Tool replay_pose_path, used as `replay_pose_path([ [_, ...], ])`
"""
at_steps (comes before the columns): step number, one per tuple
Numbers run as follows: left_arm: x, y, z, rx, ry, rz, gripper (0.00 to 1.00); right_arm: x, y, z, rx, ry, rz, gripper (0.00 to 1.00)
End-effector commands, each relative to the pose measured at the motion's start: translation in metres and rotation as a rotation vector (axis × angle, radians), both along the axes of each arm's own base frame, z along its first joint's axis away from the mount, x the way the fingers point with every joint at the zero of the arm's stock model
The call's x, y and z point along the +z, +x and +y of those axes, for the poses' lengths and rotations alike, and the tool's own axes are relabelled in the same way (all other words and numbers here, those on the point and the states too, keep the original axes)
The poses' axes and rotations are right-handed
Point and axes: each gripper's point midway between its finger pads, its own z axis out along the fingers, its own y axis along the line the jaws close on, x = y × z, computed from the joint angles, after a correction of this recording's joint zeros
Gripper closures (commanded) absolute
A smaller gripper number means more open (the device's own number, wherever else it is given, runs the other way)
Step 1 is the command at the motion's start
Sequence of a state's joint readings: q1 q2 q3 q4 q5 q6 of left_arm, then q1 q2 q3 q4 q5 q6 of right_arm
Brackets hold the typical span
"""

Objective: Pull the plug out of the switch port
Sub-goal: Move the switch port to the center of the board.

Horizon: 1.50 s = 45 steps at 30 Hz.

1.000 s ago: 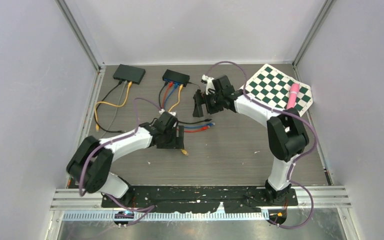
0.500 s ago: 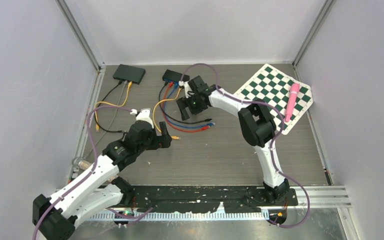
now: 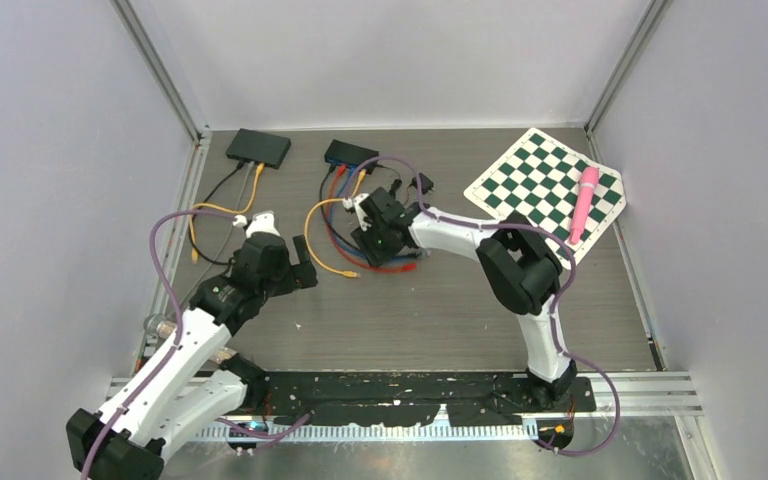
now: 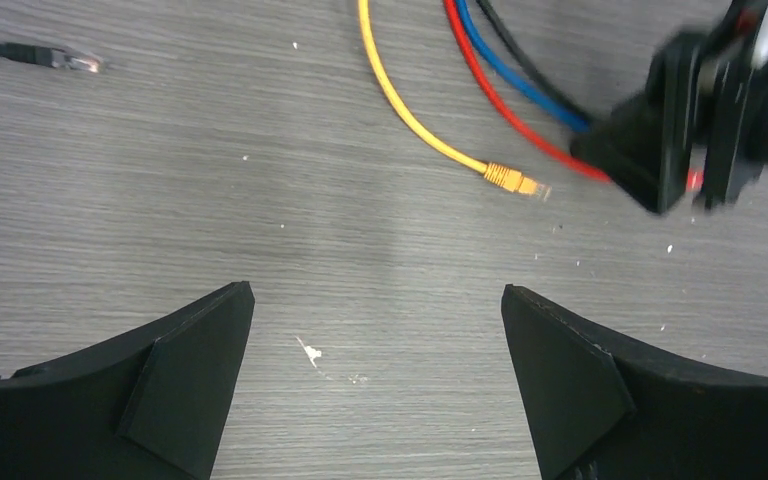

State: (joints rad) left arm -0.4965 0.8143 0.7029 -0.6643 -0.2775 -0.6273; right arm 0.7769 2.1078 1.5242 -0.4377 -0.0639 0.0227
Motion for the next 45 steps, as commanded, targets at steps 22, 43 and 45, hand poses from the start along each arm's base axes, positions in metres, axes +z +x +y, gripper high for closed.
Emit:
replay_pose_path([
  [22,0.014,0.104,-0.032,-0.151,-0.008,0.151,0.00,0.073,-0.172,-0.073,-0.011,0.018,0.081,0.30],
  [43,-0.004,0.244,-0.073,-0.385,-0.363,0.247,0.04,0.130,0.082,-0.061,-0.515,0.598,0.262,0.31],
  [45,-0.017,0.247,-0.076,-0.389,-0.377,0.272,0.06,0.119,0.097,-0.057,-0.521,0.591,0.256,0.33],
])
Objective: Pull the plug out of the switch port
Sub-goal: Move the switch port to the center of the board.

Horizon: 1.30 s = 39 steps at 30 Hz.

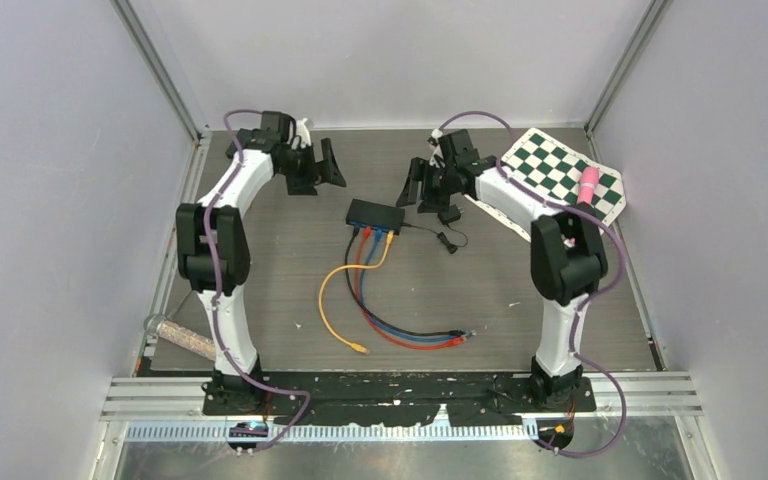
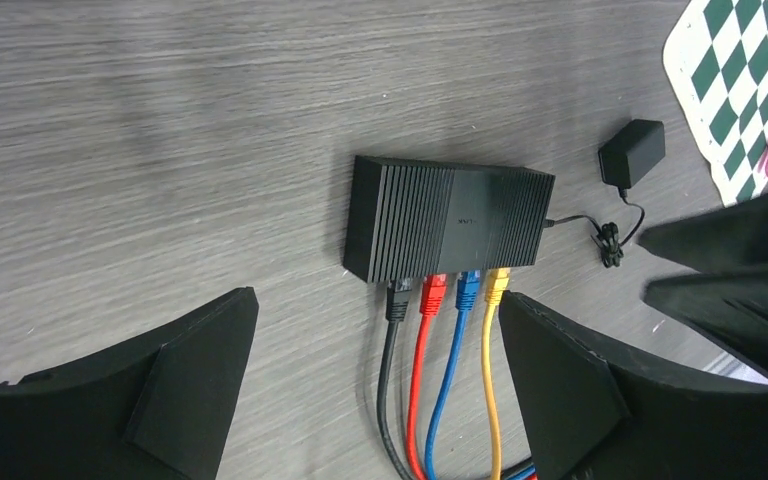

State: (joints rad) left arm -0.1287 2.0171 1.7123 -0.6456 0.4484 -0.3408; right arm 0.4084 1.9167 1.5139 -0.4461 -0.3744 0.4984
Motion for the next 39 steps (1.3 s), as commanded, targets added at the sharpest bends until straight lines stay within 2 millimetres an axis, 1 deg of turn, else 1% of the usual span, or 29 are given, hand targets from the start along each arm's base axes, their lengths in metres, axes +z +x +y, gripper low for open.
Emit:
replay_pose_path([
  [1,-0.011,0.003,-0.021,-0.059,-0.088,0.043,0.06,0.000,0.028,0.026,0.016,0.100,0.003,0.34],
  [2,-0.014,0.004,-0.022,-0.062,-0.090,0.045,0.06,0.005,0.036,0.029,0.019,0.105,-0.010,0.35],
  [3,-0.016,0.005,-0.023,-0.065,-0.093,0.045,0.07,-0.009,0.037,0.028,0.024,0.084,0.015,0.36],
  [4,-0.019,0.005,-0.024,-0.068,-0.091,0.044,0.07,-0.007,0.042,0.027,0.024,0.076,0.004,0.36],
  [5,-0.021,0.005,-0.025,-0.069,-0.087,0.044,0.07,-0.014,0.044,0.026,0.018,0.062,0.013,0.37],
  [6,-0.024,0.004,-0.026,-0.072,-0.086,0.047,0.07,-0.014,0.047,0.025,0.013,0.058,0.007,0.36],
  [8,-0.029,0.002,-0.030,-0.081,-0.087,0.055,0.07,-0.024,0.049,0.026,0.021,0.059,0.021,0.36],
  [11,-0.039,-0.002,-0.037,-0.097,-0.084,0.077,0.09,-0.030,0.051,0.029,0.042,0.061,0.043,0.36],
  [14,-0.045,-0.009,-0.047,-0.117,-0.091,0.090,0.10,-0.043,0.047,0.029,0.054,0.050,0.072,0.36],
  [16,-0.049,-0.016,-0.055,-0.135,-0.100,0.105,0.13,-0.050,0.042,0.029,0.067,0.054,0.092,0.36],
  [19,-0.052,-0.029,-0.070,-0.165,-0.109,0.115,0.17,-0.062,0.032,0.027,0.083,0.050,0.124,0.36],
  [20,-0.054,-0.033,-0.074,-0.170,-0.112,0.118,0.18,-0.059,0.030,0.030,0.099,0.068,0.116,0.36],
  [21,-0.055,-0.036,-0.079,-0.176,-0.119,0.116,0.19,-0.059,0.022,0.032,0.130,0.091,0.124,0.36],
  [22,-0.057,-0.040,-0.082,-0.183,-0.121,0.114,0.20,-0.056,0.022,0.035,0.147,0.110,0.106,0.36],
  [23,-0.061,-0.044,-0.084,-0.184,-0.117,0.121,0.23,-0.058,0.013,0.036,0.169,0.128,0.122,0.36],
  [24,-0.063,-0.048,-0.085,-0.185,-0.113,0.125,0.24,-0.054,0.012,0.036,0.180,0.137,0.109,0.37],
  [25,-0.066,-0.052,-0.085,-0.183,-0.113,0.129,0.26,-0.059,0.005,0.034,0.199,0.133,0.116,0.37],
  [26,-0.068,-0.056,-0.086,-0.181,-0.118,0.130,0.26,-0.055,0.003,0.033,0.207,0.132,0.103,0.37],
  [28,-0.074,-0.071,-0.087,-0.183,-0.129,0.151,0.27,-0.058,-0.007,0.029,0.221,0.120,0.106,0.37],
  [30,-0.076,-0.084,-0.090,-0.192,-0.135,0.165,0.29,-0.059,-0.018,0.027,0.236,0.122,0.117,0.37],
  [31,-0.076,-0.092,-0.092,-0.198,-0.136,0.167,0.29,-0.061,-0.027,0.025,0.242,0.128,0.130,0.37],
  [32,-0.075,-0.098,-0.093,-0.204,-0.135,0.162,0.29,-0.062,-0.032,0.025,0.250,0.131,0.133,0.37],
  [33,-0.075,-0.105,-0.094,-0.208,-0.129,0.158,0.29,-0.064,-0.041,0.022,0.256,0.130,0.140,0.37],
  [34,-0.073,-0.111,-0.095,-0.209,-0.125,0.149,0.30,-0.073,-0.052,0.019,0.259,0.119,0.164,0.37],
  [35,-0.072,-0.118,-0.097,-0.209,-0.128,0.148,0.30,-0.070,-0.056,0.018,0.263,0.113,0.154,0.37],
  [36,-0.072,-0.126,-0.099,-0.212,-0.136,0.150,0.30,-0.078,-0.065,0.014,0.262,0.100,0.176,0.37],
  [37,-0.071,-0.132,-0.101,-0.211,-0.144,0.151,0.30,-0.077,-0.068,0.011,0.259,0.093,0.170,0.38],
  [38,-0.071,-0.140,-0.105,-0.220,-0.143,0.152,0.30,-0.085,-0.078,0.006,0.255,0.078,0.196,0.38],
  [39,-0.071,-0.147,-0.107,-0.223,-0.128,0.147,0.31,-0.084,-0.080,0.003,0.247,0.065,0.188,0.38],
])
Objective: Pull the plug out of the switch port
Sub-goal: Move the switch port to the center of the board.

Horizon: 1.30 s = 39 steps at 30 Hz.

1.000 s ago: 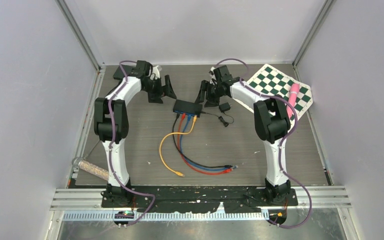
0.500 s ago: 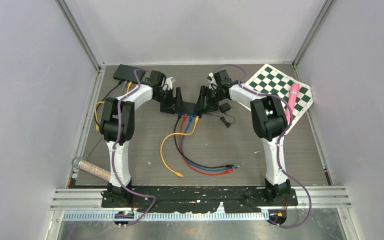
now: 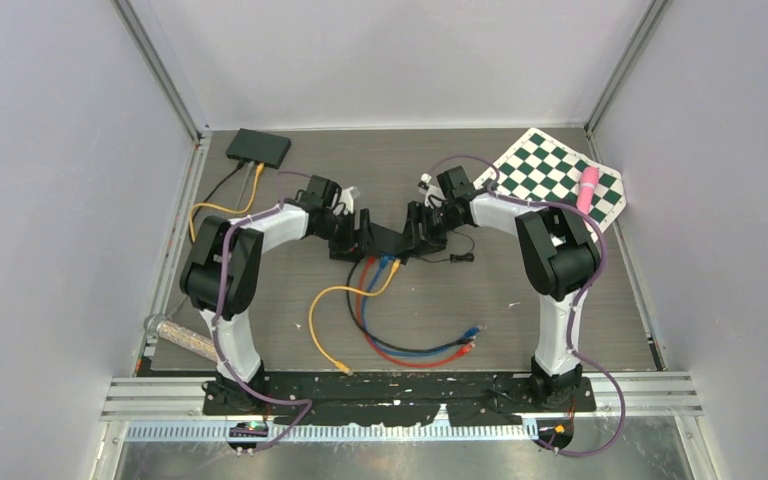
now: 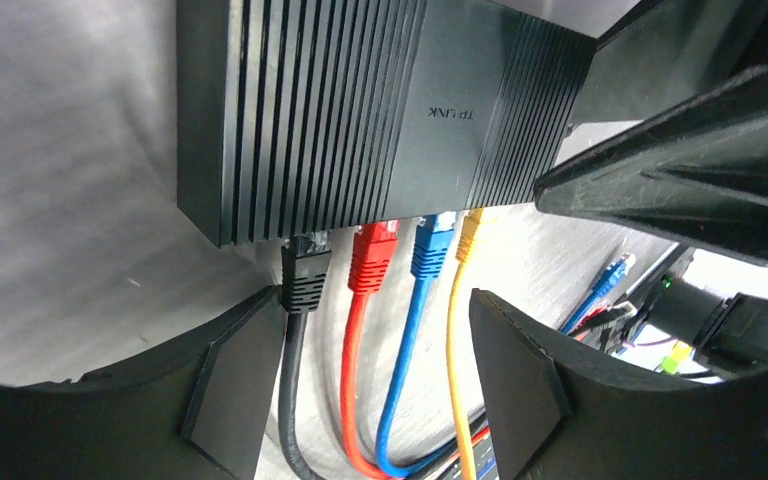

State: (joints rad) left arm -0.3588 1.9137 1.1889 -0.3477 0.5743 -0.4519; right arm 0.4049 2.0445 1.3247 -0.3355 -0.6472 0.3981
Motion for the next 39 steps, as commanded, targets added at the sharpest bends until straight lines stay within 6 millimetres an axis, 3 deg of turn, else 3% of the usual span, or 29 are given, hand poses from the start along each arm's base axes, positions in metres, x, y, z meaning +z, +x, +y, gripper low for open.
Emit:
replay_pose_path([
  [1,0.015,-0.021,-0.011,0.003,-0.005,-0.056,0.31,-0.004,-0.026,-0.016,0.012,-0.058,-0.018,0.38],
  [5,0.008,-0.041,0.005,0.033,0.076,-0.059,0.27,-0.003,-0.036,-0.032,-0.004,-0.122,-0.054,0.37],
  [9,0.012,-0.043,0.031,0.048,0.212,-0.097,0.21,0.010,-0.033,-0.042,-0.018,-0.167,-0.107,0.33],
  [15,0.049,-0.010,0.059,0.092,0.353,-0.227,0.11,0.057,-0.017,-0.056,-0.072,-0.211,-0.283,0.26],
  [19,0.067,0.015,0.061,0.114,0.336,-0.265,0.07,0.073,-0.007,-0.083,-0.172,-0.324,-0.384,0.22],
  [21,0.069,0.025,0.057,0.106,0.309,-0.252,0.06,0.068,-0.003,-0.100,-0.204,-0.390,-0.385,0.21],
  [25,0.068,0.026,0.051,0.095,0.277,-0.234,0.07,0.055,0.012,-0.119,-0.227,-0.502,-0.340,0.21],
  [30,0.061,0.010,0.051,0.109,0.242,-0.207,0.08,0.051,0.057,-0.132,-0.278,-0.646,-0.339,0.19],
  [33,0.057,-0.005,0.057,0.127,0.245,-0.201,0.08,0.058,0.080,-0.138,-0.289,-0.713,-0.381,0.16],
  [35,0.055,-0.014,0.060,0.133,0.241,-0.201,0.08,0.069,0.098,-0.133,-0.269,-0.715,-0.431,0.12],
  [39,0.057,-0.025,0.066,0.140,0.249,-0.206,0.08,0.045,0.106,-0.121,-0.118,-0.712,-0.394,0.11],
])
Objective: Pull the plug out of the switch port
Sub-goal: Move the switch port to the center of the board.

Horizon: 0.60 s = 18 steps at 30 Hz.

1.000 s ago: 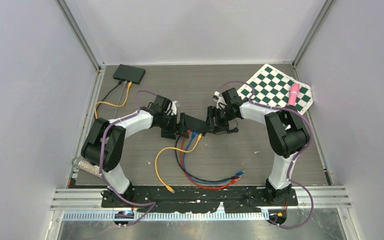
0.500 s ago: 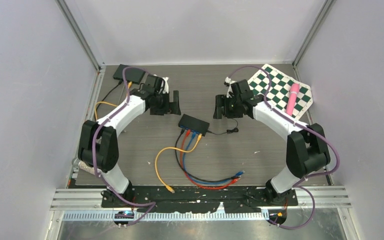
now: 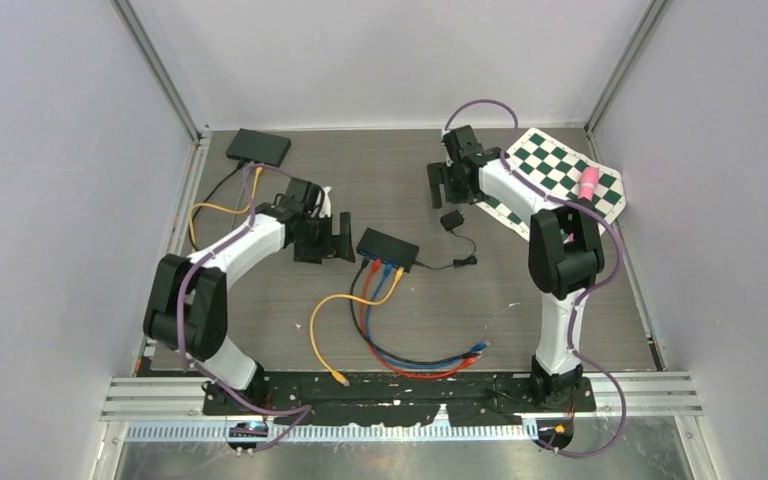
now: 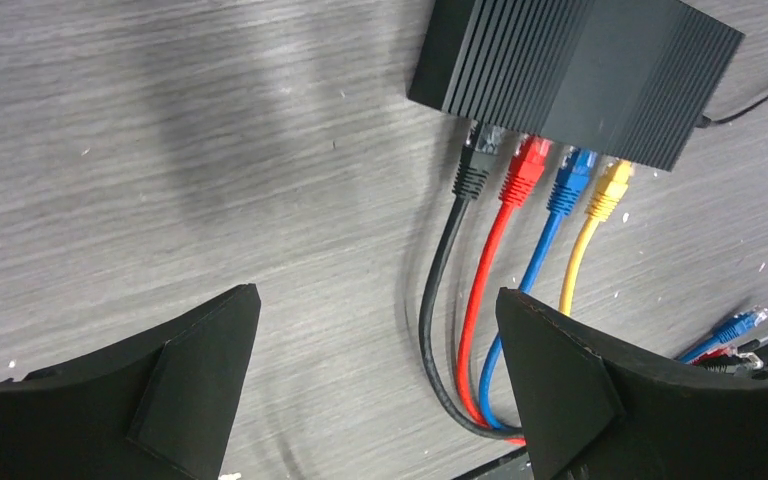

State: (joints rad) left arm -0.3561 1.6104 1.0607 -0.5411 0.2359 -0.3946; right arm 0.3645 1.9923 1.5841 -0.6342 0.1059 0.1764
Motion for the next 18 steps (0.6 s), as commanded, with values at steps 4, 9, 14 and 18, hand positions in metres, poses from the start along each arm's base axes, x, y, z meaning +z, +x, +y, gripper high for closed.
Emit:
replay_pose_path([
  [4,0.036,0.001,-0.003,0.000,-0.052,-0.109,0.08,-0.009,0.015,0.002,0.138,-0.081,0.043,0.13],
  [9,0.045,0.001,-0.004,-0.003,-0.065,-0.124,0.08,-0.021,0.014,0.003,0.155,-0.085,0.067,0.15],
  [14,0.047,-0.001,-0.001,0.002,-0.057,-0.136,0.08,-0.031,0.014,0.008,0.165,-0.065,0.084,0.16],
  [18,0.047,-0.003,0.001,0.005,-0.049,-0.136,0.08,-0.034,0.012,0.002,0.136,-0.084,0.093,0.22],
])
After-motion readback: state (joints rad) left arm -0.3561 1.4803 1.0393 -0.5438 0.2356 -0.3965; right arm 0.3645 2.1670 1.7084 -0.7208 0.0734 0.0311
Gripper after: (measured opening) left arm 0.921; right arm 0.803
